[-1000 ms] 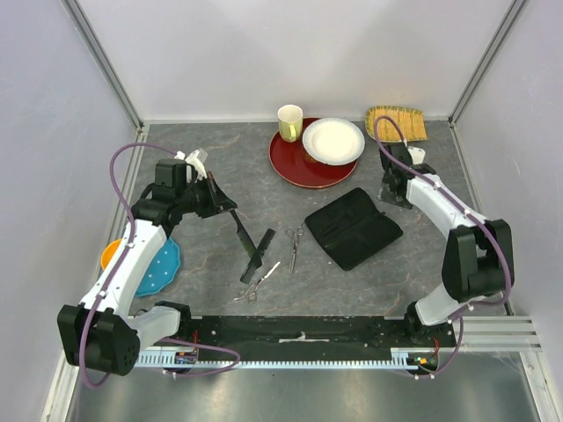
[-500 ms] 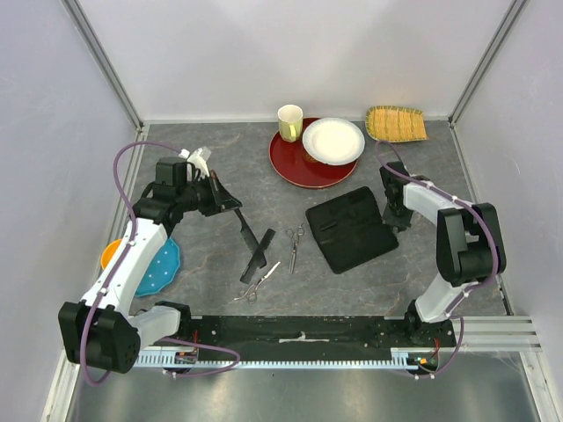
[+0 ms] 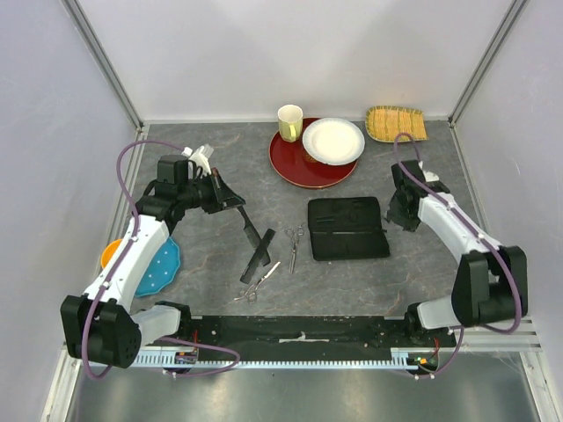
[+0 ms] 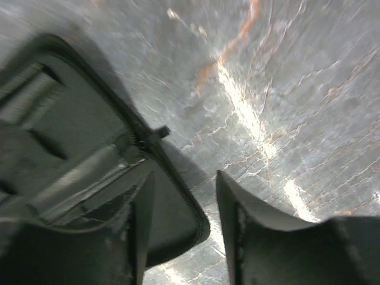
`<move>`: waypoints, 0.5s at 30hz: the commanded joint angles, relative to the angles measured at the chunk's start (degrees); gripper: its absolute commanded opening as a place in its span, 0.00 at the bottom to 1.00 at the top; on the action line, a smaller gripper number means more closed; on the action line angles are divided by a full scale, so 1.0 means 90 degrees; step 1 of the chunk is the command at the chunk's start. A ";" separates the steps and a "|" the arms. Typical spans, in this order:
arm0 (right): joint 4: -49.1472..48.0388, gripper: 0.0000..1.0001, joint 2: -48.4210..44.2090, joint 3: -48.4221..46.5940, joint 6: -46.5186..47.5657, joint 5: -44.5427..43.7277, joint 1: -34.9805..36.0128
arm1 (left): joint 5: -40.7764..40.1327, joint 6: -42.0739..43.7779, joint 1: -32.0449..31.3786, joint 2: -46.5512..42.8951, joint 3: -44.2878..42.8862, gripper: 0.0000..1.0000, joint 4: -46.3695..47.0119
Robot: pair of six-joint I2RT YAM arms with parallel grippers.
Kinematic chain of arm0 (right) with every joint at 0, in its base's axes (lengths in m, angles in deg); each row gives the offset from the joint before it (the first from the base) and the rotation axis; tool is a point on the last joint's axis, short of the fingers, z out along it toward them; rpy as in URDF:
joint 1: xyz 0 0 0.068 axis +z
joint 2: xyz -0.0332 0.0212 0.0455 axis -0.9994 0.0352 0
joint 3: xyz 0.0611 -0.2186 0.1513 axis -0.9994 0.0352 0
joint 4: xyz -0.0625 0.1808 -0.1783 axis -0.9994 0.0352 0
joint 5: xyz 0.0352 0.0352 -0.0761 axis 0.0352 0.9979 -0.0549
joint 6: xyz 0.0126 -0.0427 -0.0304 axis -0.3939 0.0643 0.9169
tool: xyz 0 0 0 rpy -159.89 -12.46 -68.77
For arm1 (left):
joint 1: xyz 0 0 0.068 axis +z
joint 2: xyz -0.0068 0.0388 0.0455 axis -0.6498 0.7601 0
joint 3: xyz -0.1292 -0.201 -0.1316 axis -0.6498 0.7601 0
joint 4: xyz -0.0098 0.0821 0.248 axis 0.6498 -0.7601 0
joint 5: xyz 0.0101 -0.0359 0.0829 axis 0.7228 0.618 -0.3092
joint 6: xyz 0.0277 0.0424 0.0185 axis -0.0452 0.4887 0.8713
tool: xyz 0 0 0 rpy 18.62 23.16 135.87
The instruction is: Sort the hair-cutting tools
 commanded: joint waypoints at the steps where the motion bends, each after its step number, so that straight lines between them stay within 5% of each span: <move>1: 0.0309 0.62 -0.0893 -0.0847 -0.0003 -0.0458 0.0008 | 0.0309 -0.0461 0.0027 -0.0128 -0.0326 0.02 0.0491; 6: -0.0568 0.78 -0.1889 -0.0946 0.0633 0.1673 0.0096 | 0.0124 -0.1464 0.0027 -0.0294 -0.0803 0.02 0.0891; 10: -0.1485 0.88 -0.2427 -0.0976 0.0050 0.3221 0.0145 | -0.0130 -0.2725 0.0008 -0.0430 -0.1000 0.02 0.1710; 15: -0.2579 0.98 -0.2730 -0.1034 -0.0830 0.4015 0.0671 | -0.0734 -0.3732 -0.0031 -0.0440 -0.1526 0.02 0.2258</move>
